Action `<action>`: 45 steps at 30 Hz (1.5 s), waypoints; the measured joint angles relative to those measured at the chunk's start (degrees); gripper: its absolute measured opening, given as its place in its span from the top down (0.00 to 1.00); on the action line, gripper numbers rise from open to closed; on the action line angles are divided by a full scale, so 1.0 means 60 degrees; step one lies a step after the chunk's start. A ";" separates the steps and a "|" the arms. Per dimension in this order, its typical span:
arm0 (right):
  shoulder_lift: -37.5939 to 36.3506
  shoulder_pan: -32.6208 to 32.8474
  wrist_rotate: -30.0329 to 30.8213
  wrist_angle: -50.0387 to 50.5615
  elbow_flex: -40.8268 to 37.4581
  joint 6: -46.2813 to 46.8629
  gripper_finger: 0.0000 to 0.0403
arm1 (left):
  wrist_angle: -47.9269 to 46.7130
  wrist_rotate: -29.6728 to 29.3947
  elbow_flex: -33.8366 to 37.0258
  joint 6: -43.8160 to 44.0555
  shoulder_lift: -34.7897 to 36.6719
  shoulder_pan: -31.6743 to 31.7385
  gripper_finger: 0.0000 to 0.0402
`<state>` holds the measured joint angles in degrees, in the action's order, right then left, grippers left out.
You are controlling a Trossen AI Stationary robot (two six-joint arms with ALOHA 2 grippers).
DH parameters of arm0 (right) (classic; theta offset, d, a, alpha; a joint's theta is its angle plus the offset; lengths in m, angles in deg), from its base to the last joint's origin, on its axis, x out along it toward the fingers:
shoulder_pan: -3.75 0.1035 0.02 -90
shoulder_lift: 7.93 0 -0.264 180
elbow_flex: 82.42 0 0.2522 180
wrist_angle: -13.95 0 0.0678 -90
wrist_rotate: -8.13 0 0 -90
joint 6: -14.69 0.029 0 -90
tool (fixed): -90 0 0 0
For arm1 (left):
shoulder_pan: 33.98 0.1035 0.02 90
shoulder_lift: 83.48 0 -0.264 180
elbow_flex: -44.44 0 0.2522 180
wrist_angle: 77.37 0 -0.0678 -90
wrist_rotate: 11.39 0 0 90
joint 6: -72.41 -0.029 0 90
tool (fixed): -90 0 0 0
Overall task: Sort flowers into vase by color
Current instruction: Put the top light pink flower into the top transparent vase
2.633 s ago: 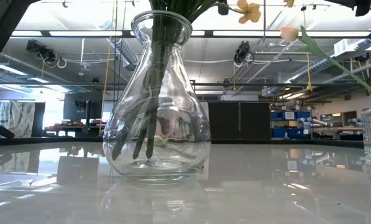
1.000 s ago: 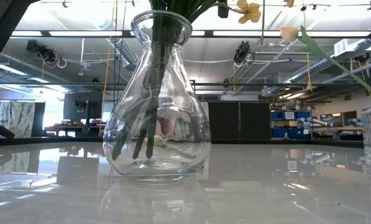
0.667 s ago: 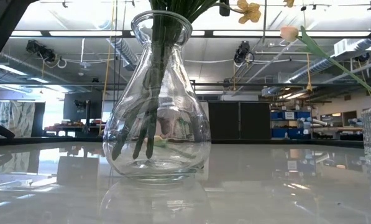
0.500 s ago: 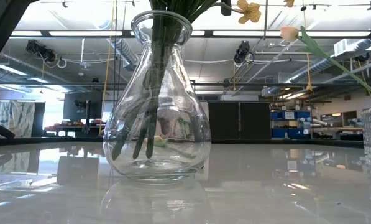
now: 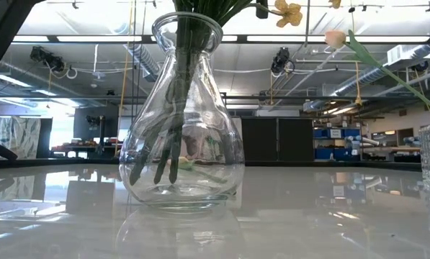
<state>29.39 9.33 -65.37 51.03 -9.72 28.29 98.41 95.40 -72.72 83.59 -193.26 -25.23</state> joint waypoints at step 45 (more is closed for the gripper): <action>0.1506 -0.3343 -0.4685 -0.1543 -0.0004 0.0004 0.75 | -0.0011 -0.0102 -0.0007 -0.0069 0.0000 0.0135 0.98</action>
<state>38.42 -10.73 -93.48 41.77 -9.74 28.31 98.34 94.79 -72.76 83.17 -193.26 -24.42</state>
